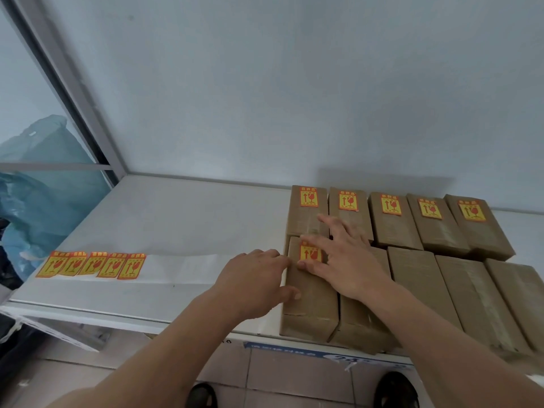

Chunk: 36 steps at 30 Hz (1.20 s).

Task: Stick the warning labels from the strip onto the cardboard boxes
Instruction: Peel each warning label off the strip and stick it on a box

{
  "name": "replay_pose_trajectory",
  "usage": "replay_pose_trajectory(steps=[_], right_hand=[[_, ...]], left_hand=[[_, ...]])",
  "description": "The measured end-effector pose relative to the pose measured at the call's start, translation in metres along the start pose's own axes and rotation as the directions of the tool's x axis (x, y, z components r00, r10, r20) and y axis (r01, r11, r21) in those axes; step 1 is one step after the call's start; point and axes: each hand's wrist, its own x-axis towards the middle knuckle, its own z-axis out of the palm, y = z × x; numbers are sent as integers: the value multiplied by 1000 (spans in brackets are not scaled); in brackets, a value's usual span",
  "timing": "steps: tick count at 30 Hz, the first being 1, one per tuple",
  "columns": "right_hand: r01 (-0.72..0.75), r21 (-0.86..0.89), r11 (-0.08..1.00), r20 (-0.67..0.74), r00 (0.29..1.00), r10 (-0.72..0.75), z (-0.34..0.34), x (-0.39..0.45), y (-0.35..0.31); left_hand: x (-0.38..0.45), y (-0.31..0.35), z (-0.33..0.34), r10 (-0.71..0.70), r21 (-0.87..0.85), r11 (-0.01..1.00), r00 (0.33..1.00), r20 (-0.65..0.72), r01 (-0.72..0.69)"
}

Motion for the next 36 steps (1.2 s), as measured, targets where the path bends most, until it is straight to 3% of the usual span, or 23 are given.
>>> replay_pose_trajectory(steps=[7,22,36], right_hand=[[46,40,998,-36,998,-45,-4,-2,2],[-112,-46,993,6,994,112,-3,-8,9],[26,-43,999,69,997,-23,-2,-1,0]], left_hand=[[1,-1,0,-4,-11,1000,1000,2,4],[1,3,-3,-10,-27,1000,1000,29,11],[1,1,-1,-19,-70,997,999,47,22]])
